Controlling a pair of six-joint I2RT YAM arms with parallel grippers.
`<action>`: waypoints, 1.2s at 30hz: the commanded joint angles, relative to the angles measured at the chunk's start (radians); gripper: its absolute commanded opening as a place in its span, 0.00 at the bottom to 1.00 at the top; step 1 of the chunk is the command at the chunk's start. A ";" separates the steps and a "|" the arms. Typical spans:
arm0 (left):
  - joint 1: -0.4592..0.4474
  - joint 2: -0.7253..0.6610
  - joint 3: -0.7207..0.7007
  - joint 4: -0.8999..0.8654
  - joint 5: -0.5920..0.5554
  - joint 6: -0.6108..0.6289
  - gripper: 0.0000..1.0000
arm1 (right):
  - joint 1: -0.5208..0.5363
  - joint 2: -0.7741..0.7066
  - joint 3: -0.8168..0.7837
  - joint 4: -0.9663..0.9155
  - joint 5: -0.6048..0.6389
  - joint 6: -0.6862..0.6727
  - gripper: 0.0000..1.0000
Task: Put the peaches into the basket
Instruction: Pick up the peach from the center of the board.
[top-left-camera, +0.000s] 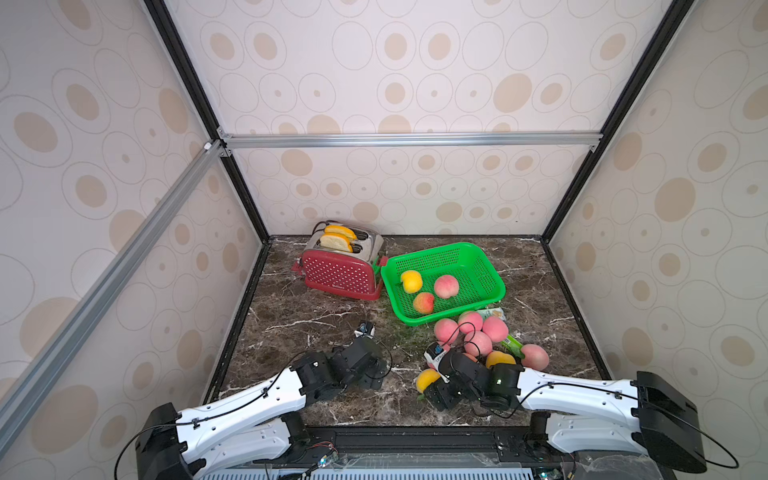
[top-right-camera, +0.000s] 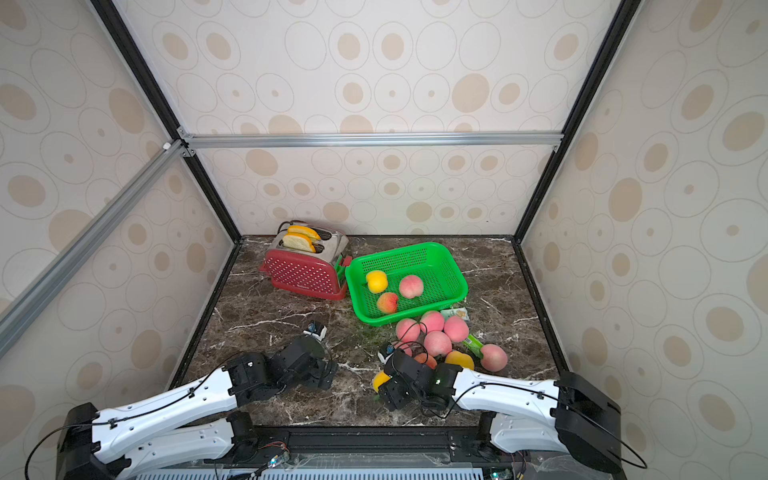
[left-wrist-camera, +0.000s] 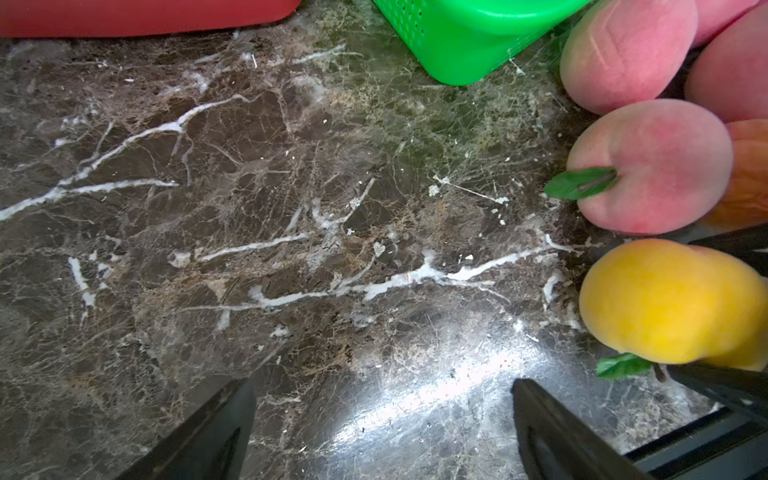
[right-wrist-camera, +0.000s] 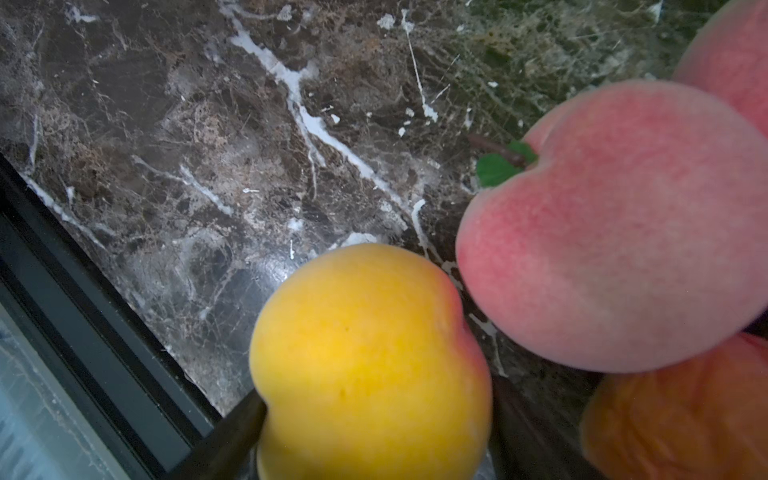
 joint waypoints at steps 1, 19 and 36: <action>-0.008 -0.003 0.019 0.005 -0.004 -0.006 0.99 | -0.007 -0.013 -0.013 -0.008 0.012 0.000 0.78; -0.008 -0.010 0.003 0.010 -0.004 -0.007 0.99 | -0.010 -0.258 0.137 -0.266 0.102 -0.064 0.78; -0.008 0.023 0.041 0.069 0.016 0.044 0.99 | -0.484 -0.067 0.509 -0.301 -0.138 -0.410 0.79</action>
